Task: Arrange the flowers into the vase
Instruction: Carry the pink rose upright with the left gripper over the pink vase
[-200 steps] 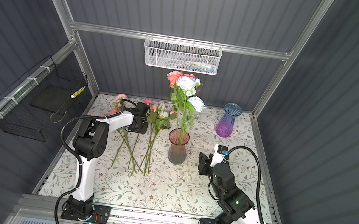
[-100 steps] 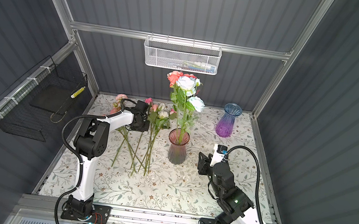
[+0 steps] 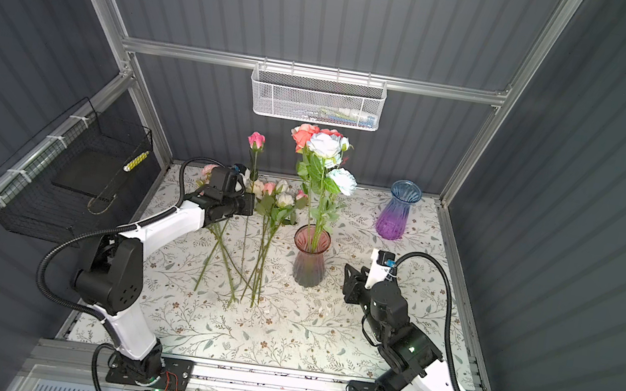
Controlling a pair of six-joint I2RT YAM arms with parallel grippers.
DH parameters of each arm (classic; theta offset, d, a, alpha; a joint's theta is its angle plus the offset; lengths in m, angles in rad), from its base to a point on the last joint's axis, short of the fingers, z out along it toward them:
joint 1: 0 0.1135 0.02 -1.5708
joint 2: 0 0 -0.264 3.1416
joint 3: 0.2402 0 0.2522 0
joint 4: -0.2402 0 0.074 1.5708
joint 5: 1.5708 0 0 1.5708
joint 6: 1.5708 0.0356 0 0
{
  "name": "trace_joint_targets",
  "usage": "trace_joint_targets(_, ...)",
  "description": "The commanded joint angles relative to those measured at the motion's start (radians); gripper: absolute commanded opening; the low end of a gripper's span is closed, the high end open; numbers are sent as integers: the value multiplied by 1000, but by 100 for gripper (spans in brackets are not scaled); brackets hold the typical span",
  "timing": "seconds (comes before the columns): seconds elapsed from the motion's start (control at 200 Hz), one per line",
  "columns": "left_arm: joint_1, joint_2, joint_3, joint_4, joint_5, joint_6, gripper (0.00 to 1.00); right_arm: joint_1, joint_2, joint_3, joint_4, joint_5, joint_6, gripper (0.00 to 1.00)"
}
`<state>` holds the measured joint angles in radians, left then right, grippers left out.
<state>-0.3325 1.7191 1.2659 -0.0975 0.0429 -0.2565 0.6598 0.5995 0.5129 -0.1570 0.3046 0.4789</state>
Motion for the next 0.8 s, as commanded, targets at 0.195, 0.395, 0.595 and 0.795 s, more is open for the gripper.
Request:
trace_joint_targets(0.195, 4, -215, -148, 360, 85, -16, 0, -2, -12, 66, -26, -24, 5, 51)
trace_joint_targets(0.395, 4, -379, -201, 403, 80, -52, 0, -3, -28, 89, -50, -11, 0, 52)
trace_joint_targets(0.595, 0, -493, -223, 436, 127, -111, 0, -3, -36, 84, -44, 18, 8, 54)
trace_joint_targets(0.795, -107, -571, -197, 455, 109, -64, 0, -3, 26, 82, -36, -37, 30, 60)
